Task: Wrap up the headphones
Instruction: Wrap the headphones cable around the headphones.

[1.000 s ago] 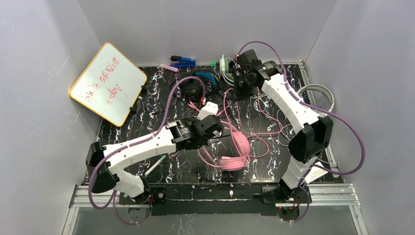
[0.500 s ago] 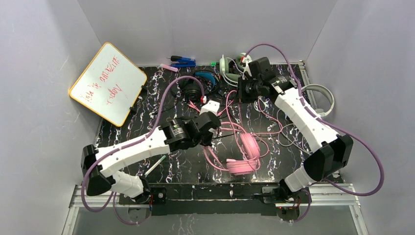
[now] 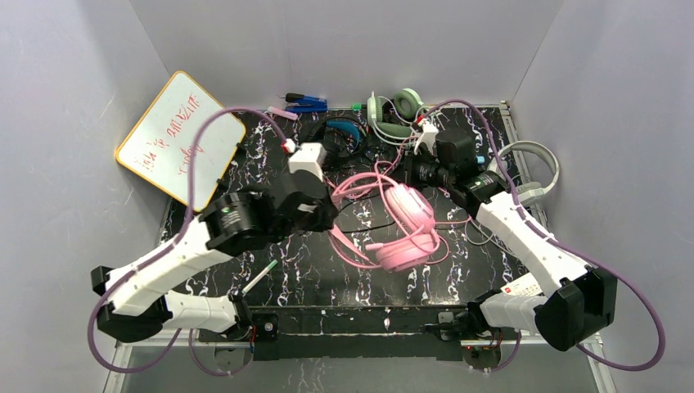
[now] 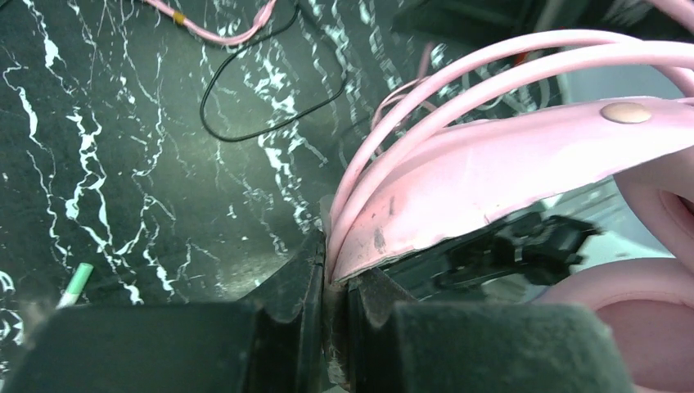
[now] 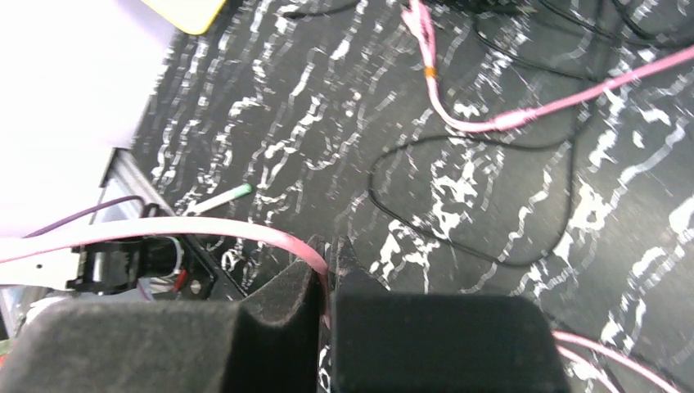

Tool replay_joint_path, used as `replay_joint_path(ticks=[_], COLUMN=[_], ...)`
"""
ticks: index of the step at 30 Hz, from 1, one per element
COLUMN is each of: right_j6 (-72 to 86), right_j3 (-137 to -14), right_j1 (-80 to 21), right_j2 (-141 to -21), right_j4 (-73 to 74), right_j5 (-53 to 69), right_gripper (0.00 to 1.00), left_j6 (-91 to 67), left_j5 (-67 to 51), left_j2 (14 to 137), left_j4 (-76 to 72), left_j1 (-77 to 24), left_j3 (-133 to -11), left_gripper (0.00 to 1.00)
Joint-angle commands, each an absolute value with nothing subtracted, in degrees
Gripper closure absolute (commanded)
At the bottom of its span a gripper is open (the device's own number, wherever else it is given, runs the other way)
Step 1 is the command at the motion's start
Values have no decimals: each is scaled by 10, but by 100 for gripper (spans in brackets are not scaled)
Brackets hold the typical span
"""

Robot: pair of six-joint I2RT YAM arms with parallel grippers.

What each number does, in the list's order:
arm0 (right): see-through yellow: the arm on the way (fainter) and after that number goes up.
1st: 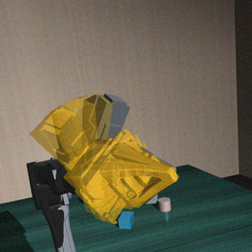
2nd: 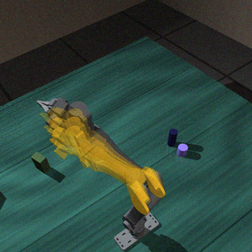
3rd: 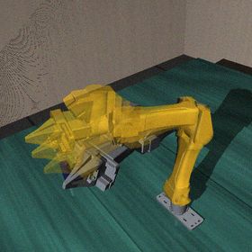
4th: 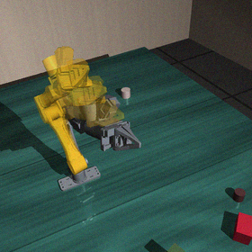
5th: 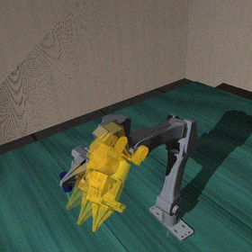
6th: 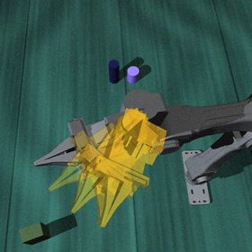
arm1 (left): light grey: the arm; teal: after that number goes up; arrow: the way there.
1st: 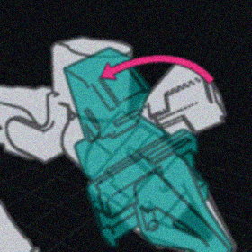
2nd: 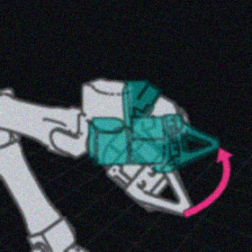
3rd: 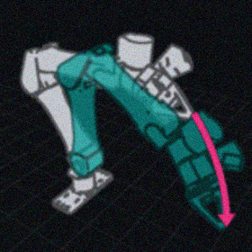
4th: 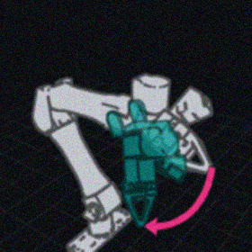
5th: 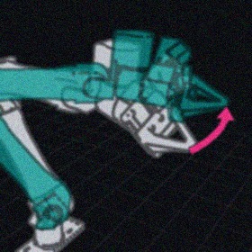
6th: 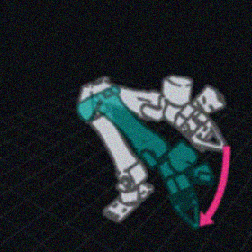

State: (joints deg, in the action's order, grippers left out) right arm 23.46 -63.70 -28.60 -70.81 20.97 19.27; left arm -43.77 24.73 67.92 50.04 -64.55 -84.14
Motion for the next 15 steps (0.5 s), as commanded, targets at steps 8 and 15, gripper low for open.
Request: replay_joint_path(ticks=[8, 15], right_j6=[349, 324], right_j3=[-547, -490], right_j1=[-284, -286], right_j2=[-720, -734], right_j4=[-140, -214], right_j5=[361, 378], right_gripper=[81, 46], left_j6=[-521, -503], left_j5=[319, 294], left_j2=[687, 724], left_j4=[613, 598], left_j1=[-642, -642], left_j3=[-1068, -1126], left_gripper=[100, 100])
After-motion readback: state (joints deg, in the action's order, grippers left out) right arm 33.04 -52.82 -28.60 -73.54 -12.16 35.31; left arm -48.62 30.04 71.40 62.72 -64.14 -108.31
